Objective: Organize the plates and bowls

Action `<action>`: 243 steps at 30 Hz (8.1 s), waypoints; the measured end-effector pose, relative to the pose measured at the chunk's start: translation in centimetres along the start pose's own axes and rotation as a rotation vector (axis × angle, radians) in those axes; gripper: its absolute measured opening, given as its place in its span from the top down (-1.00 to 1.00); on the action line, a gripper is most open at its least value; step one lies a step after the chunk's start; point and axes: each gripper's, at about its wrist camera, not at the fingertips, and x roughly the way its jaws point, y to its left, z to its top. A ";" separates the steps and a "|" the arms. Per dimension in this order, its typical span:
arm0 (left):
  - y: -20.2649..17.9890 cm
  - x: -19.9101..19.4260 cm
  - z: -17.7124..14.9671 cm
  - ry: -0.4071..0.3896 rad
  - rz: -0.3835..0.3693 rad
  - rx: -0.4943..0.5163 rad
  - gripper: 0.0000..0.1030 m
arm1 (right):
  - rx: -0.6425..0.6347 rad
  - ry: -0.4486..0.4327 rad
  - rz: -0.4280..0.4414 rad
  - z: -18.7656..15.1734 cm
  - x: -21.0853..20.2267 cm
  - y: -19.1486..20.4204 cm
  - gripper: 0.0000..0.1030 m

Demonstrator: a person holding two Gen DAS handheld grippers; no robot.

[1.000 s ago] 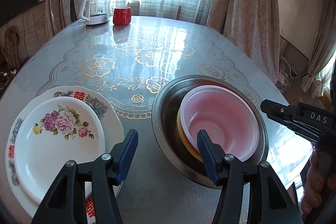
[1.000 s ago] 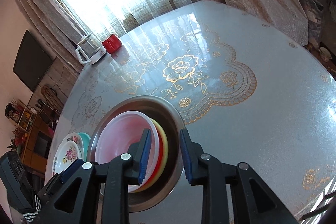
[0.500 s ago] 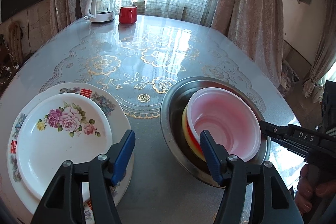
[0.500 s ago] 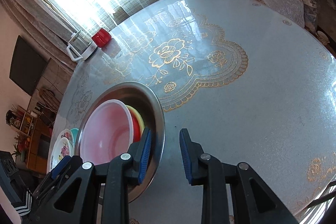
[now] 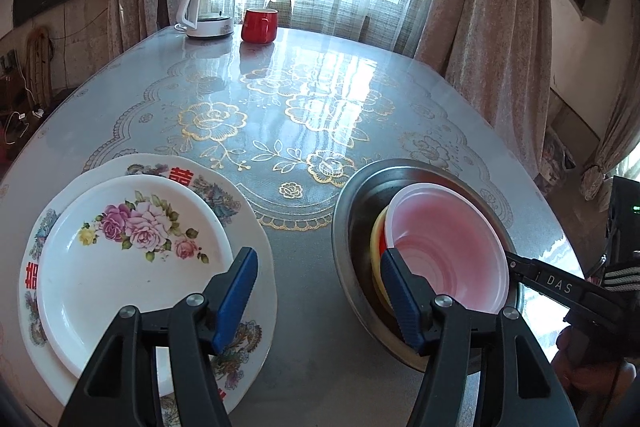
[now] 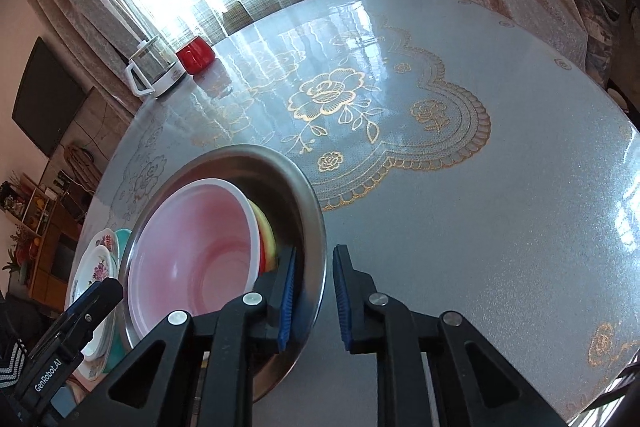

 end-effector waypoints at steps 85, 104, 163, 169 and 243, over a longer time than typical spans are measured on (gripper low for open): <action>-2.1 -1.9 -0.9 -0.099 -0.223 0.100 0.60 | -0.015 0.027 0.083 -0.3 -1.1 0.5 0.80; 5.1 -7.3 -0.4 -0.234 -0.095 -0.007 0.58 | -0.193 0.048 0.186 0.0 -0.4 9.8 0.80; 17.2 -6.9 -3.9 -0.168 0.163 -0.236 0.57 | -0.383 0.172 0.281 -3.4 5.5 20.1 0.59; 16.9 -7.0 -4.0 -0.167 0.185 -0.218 0.57 | -0.389 0.178 0.294 -3.7 5.6 20.3 0.59; 13.8 -10.7 -12.4 -0.104 0.366 -0.158 -1.00 | -0.584 -0.179 0.176 -15.0 -3.0 16.9 -0.32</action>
